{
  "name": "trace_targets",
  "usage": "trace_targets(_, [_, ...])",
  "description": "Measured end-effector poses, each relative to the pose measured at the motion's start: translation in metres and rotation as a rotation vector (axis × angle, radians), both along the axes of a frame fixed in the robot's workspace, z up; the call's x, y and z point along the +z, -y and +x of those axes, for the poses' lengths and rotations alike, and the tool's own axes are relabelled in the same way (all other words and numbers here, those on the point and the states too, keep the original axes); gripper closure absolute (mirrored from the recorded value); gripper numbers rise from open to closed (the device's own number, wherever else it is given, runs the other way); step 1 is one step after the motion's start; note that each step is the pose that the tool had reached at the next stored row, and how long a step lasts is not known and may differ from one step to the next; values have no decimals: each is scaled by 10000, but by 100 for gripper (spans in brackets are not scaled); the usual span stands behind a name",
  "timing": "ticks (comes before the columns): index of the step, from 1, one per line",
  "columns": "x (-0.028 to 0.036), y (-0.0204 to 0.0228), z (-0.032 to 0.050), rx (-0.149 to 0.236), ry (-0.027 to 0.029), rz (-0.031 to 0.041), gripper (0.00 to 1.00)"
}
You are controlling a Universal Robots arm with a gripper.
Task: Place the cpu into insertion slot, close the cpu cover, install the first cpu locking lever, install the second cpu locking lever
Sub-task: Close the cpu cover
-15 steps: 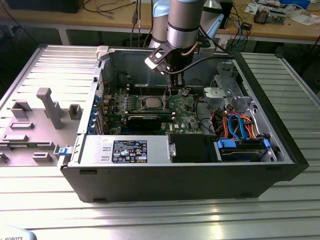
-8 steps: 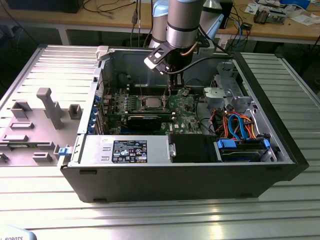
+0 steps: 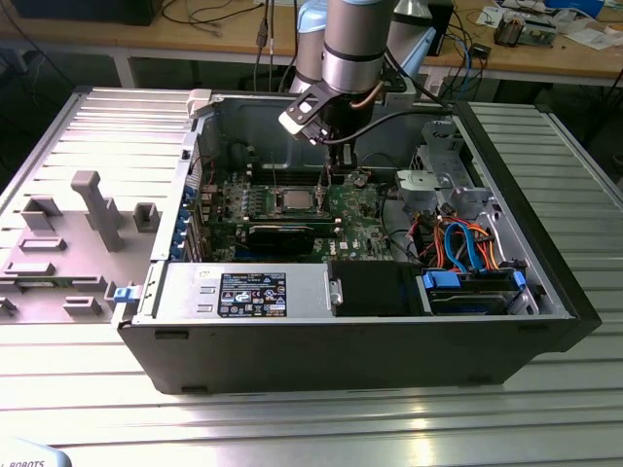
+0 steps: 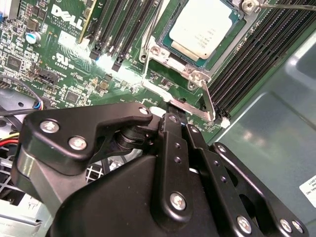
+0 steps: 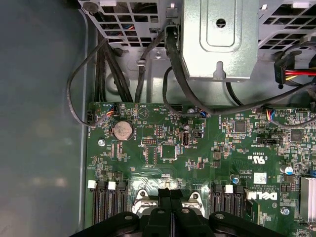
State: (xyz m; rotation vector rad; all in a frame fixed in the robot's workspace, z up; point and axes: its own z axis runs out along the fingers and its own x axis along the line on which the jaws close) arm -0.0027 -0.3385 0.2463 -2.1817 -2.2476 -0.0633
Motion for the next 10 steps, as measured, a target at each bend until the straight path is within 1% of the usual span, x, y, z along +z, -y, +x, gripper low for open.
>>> trace_targets(10, [0, 0, -28, -1, 0, 0, 89])
